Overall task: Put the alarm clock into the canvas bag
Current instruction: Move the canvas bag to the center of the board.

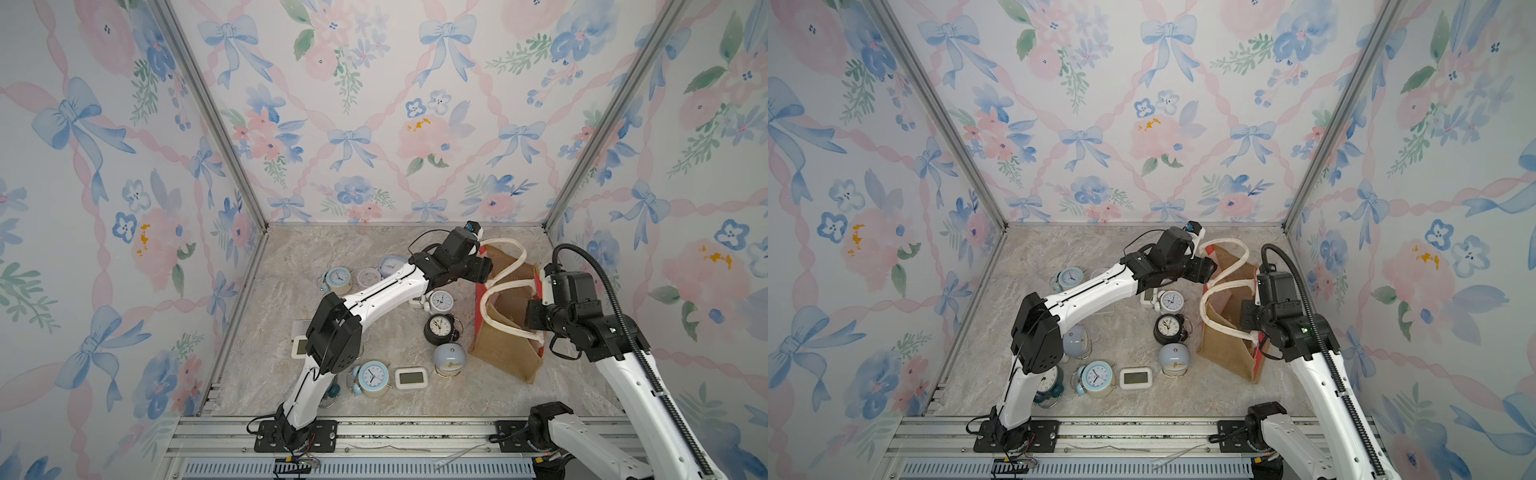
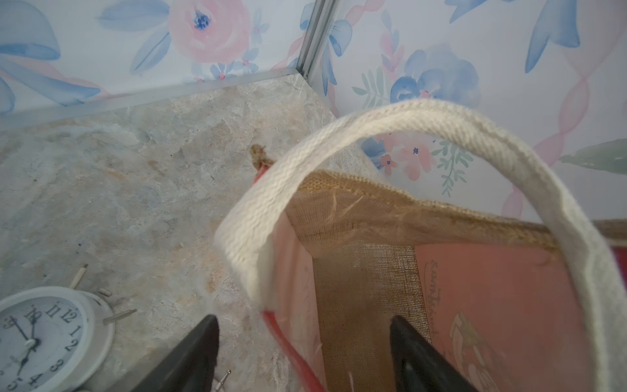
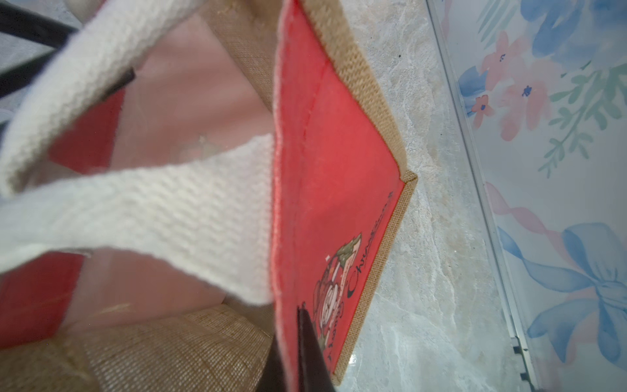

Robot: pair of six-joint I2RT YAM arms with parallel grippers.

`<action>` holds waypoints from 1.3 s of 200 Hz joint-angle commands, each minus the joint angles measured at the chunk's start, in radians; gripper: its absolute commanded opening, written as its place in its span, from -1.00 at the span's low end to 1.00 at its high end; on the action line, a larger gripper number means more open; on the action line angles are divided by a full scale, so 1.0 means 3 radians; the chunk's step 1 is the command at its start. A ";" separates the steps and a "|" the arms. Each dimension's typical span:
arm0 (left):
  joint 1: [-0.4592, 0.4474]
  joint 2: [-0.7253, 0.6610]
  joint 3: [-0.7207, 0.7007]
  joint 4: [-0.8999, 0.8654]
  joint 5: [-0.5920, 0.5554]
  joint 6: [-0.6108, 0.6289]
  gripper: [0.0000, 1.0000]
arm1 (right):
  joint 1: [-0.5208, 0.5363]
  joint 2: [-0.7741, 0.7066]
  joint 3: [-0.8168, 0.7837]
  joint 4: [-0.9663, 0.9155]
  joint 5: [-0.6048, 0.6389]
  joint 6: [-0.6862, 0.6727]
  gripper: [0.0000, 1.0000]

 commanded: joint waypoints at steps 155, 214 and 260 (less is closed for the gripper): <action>-0.0006 -0.1157 -0.1371 -0.0354 -0.0362 0.0016 -1.00 | 0.0929 0.0287 0.0108 -0.0030 -0.0010 0.0581 -1.00; 0.0365 -0.1631 -0.1800 -0.0448 -0.0405 0.0160 -1.00 | 0.1387 0.0755 0.0126 0.0492 -0.0034 0.0853 -1.00; 0.0615 -0.1878 -0.2010 -0.0502 -0.0395 0.0245 -1.00 | 0.1563 0.1127 0.0184 0.0883 -0.0150 0.0996 -1.00</action>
